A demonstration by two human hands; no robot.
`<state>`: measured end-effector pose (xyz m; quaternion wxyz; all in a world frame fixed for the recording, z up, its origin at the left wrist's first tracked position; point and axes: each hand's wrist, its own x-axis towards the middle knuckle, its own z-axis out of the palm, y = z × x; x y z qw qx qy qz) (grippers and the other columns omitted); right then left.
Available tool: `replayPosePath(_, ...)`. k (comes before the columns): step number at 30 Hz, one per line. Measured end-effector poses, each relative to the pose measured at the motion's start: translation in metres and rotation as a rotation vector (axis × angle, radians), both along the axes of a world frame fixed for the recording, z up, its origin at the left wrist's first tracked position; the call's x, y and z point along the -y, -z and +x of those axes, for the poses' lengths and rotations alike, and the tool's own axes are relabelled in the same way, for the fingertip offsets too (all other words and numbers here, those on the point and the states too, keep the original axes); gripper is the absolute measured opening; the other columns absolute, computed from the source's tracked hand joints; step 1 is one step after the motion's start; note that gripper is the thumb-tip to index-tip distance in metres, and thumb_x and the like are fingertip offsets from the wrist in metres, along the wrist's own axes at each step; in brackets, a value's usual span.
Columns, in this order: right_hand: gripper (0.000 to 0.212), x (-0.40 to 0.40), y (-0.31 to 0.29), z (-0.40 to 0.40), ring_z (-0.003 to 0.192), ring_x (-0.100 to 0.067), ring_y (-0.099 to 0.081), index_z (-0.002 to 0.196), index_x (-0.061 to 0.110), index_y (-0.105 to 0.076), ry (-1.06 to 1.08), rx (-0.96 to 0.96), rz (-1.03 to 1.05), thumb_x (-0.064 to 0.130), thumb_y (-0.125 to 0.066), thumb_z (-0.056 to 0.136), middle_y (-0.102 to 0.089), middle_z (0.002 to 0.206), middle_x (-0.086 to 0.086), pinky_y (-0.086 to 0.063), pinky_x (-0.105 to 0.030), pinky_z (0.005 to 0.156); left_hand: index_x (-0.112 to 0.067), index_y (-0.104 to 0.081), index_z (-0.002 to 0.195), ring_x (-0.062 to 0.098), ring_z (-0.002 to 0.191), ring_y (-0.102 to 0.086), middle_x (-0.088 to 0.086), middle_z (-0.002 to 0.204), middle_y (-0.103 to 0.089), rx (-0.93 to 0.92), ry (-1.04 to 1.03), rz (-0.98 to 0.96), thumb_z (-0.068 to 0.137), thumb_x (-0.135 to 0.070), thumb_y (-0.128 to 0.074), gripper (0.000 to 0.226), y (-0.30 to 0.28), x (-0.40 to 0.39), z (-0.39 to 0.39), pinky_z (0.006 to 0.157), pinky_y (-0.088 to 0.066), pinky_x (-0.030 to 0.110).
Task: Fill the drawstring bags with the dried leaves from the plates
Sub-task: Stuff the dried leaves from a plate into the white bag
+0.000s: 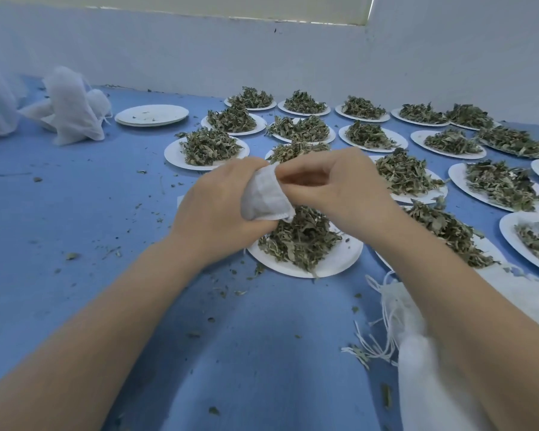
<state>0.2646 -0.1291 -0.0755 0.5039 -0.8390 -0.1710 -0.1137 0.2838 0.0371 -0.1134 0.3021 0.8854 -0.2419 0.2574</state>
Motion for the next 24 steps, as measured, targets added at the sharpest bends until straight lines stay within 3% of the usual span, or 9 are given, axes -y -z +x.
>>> replayPosePath(3, 0.008, -0.007, 0.004, 0.0, 0.055, 0.002, -0.048, 0.078, 0.008, -0.075, 0.004, 0.083, -0.197, 0.003, -0.069, 0.078, -0.064, 0.061, -0.001, -0.04, -0.012, 0.056, -0.02, -0.056, 0.116, 0.012, 0.095, -0.054, -0.005, 0.108, -0.062, -0.003, 0.023, 0.014, 0.064, -0.037, -0.067, 0.056, -0.001, 0.005, -0.005, 0.074, -0.04, 0.025)
replayPosePath(6, 0.011, -0.007, 0.0, 0.001, 0.053, -0.007, -0.03, 0.081, -0.004, -0.069, -0.06, 0.067, -0.41, 0.001, -0.059, 0.082, -0.046, 0.056, -0.01, -0.028, -0.017, 0.049, -0.021, -0.056, 0.115, 0.014, 0.097, -0.054, -0.006, 0.108, -0.062, -0.026, 0.033, 0.036, 0.066, -0.037, -0.07, 0.054, 0.0, 0.007, -0.005, 0.073, -0.039, 0.025)
replayPosePath(8, 0.014, -0.002, -0.006, 0.0, 0.052, -0.011, -0.04, 0.09, -0.004, -0.07, -0.129, 0.03, -0.406, 0.002, -0.058, 0.085, -0.06, 0.065, -0.015, -0.038, -0.016, 0.055, -0.022, -0.055, 0.116, 0.013, 0.097, -0.054, -0.006, 0.108, -0.061, -0.032, 0.027, 0.049, 0.067, -0.035, -0.074, 0.054, -0.001, 0.004, -0.003, 0.073, -0.038, 0.025)
replayPosePath(10, 0.019, 0.005, -0.013, -0.002, 0.072, -0.007, -0.066, 0.1, 0.009, -0.074, -0.144, -0.02, -0.231, 0.008, -0.067, 0.083, -0.074, 0.084, -0.002, -0.053, -0.023, 0.077, -0.02, -0.056, 0.115, 0.012, 0.091, -0.054, -0.01, 0.103, -0.059, -0.007, 0.017, 0.04, 0.067, -0.039, -0.07, 0.054, -0.004, 0.0, -0.002, 0.071, -0.039, 0.026)
replayPosePath(11, 0.021, 0.007, -0.013, -0.003, 0.079, -0.004, -0.068, 0.1, 0.014, -0.075, -0.127, -0.018, -0.14, 0.01, -0.072, 0.079, -0.074, 0.088, 0.003, -0.053, -0.022, 0.082, -0.02, -0.057, 0.115, 0.01, 0.088, -0.052, -0.012, 0.101, -0.057, -0.003, 0.01, 0.023, 0.065, -0.04, -0.066, 0.055, -0.005, 0.0, -0.002, 0.07, -0.039, 0.026)
replayPosePath(14, 0.013, -0.003, -0.007, -0.004, 0.064, -0.006, -0.063, 0.084, 0.016, -0.077, -0.011, 0.134, -0.253, 0.008, -0.074, 0.074, -0.072, 0.072, 0.001, -0.047, -0.013, 0.066, -0.018, -0.058, 0.112, 0.01, 0.087, -0.053, -0.01, 0.1, -0.06, 0.015, 0.05, 0.024, 0.065, -0.037, -0.066, 0.051, -0.006, 0.002, -0.004, 0.071, -0.039, 0.023)
replayPosePath(17, 0.007, -0.015, 0.002, -0.004, 0.059, -0.015, -0.044, 0.072, 0.005, -0.069, 0.028, 0.159, -0.421, 0.005, -0.066, 0.078, -0.056, 0.059, -0.009, -0.033, -0.022, 0.055, -0.017, -0.059, 0.112, 0.007, 0.09, -0.05, -0.003, 0.104, -0.062, -0.011, 0.089, 0.041, 0.065, -0.027, -0.071, 0.05, -0.003, 0.007, -0.007, 0.068, -0.032, 0.017)
replayPosePath(20, 0.006, -0.012, 0.002, -0.002, 0.064, -0.016, -0.05, 0.08, 0.005, -0.07, -0.051, 0.099, -0.339, 0.001, -0.067, 0.078, -0.06, 0.065, -0.004, -0.039, -0.027, 0.061, -0.019, -0.054, 0.12, 0.009, 0.095, -0.051, -0.004, 0.111, -0.06, -0.016, 0.081, 0.025, 0.06, -0.034, -0.068, 0.064, -0.006, 0.004, -0.007, 0.073, -0.037, 0.022)
replayPosePath(24, 0.028, 0.003, -0.009, -0.003, 0.083, -0.011, -0.069, 0.098, 0.023, -0.073, -0.092, 0.022, -0.241, 0.004, -0.071, 0.078, -0.074, 0.087, 0.003, -0.055, -0.029, 0.078, -0.023, -0.05, 0.124, 0.024, 0.092, -0.056, -0.003, 0.111, -0.06, -0.059, 0.013, 0.158, 0.063, -0.028, -0.072, 0.065, -0.01, -0.007, -0.001, 0.071, -0.043, 0.032)
